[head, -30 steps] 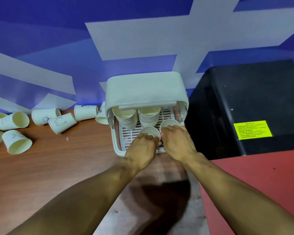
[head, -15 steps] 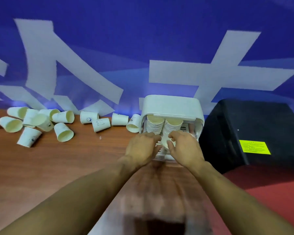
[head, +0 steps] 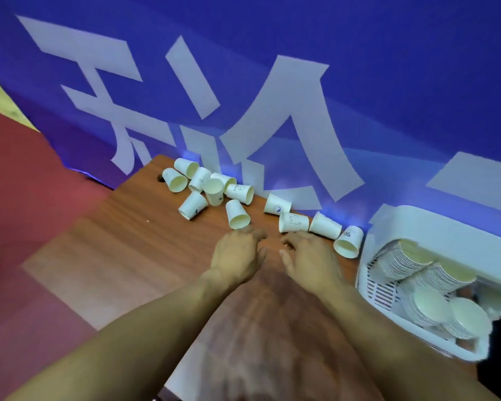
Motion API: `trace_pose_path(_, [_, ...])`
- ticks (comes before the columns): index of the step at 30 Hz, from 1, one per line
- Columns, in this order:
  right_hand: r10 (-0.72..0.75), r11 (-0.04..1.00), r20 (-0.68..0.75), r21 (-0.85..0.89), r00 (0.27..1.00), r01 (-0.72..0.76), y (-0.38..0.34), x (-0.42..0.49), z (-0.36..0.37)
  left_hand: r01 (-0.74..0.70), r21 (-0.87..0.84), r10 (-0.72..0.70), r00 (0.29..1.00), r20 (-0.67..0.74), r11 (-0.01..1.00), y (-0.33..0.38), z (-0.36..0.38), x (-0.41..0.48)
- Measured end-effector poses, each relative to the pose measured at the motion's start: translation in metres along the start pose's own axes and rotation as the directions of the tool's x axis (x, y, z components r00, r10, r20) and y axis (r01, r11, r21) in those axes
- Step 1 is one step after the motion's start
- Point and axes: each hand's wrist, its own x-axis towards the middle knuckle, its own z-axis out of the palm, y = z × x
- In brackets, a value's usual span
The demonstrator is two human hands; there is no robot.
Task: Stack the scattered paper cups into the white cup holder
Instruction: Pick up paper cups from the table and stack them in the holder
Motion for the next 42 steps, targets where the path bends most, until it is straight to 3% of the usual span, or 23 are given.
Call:
trace_pose_path(7, [0.126,0.98,0.161,0.131,0.979,-0.147,-0.059,0.094,0.072,0.203,-0.097,-0.201,0.979,0.028,0.974,-0.133,0.001,0.043])
trace_pose_path(12, [0.3,0.894,0.292,0.246,0.908,-0.374,-0.089,0.159,0.123,0.217,-0.121,-0.207,0.975,0.086,0.969,-0.209,0.013,0.093])
trace_pose_path(16, [0.434,0.814,0.304,0.271,0.848,-0.514,-0.098,0.19,0.151,0.238,-0.183,-0.223,0.97,0.099,0.954,-0.255,0.025,0.133])
trace_pose_path(21, [0.603,0.681,0.302,0.286,0.738,-0.674,-0.095,0.21,0.17,0.269,-0.148,-0.239,0.952,0.191,0.952,-0.29,0.036,0.164])
trace_pose_path(28, [0.677,0.55,0.375,0.314,0.633,-0.774,-0.09,0.228,0.183,0.215,-0.086,-0.164,0.903,0.397,0.973,-0.31,0.048,0.187])
trace_pose_path(33, [0.739,0.439,0.359,0.386,0.57,-0.812,-0.088,0.225,0.19,0.247,-0.042,-0.203,0.873,0.444,0.968,-0.306,0.048,0.173])
trace_pose_path(36, [0.782,0.48,0.234,0.365,0.578,-0.798,-0.09,0.209,0.186,0.203,0.04,-0.198,0.865,0.461,0.978,-0.298,0.043,0.155])
trace_pose_path(42, [0.726,0.619,0.077,0.357,0.683,-0.699,-0.089,0.171,0.163,0.022,0.252,-0.114,0.928,0.356,0.967,-0.262,0.016,0.126])
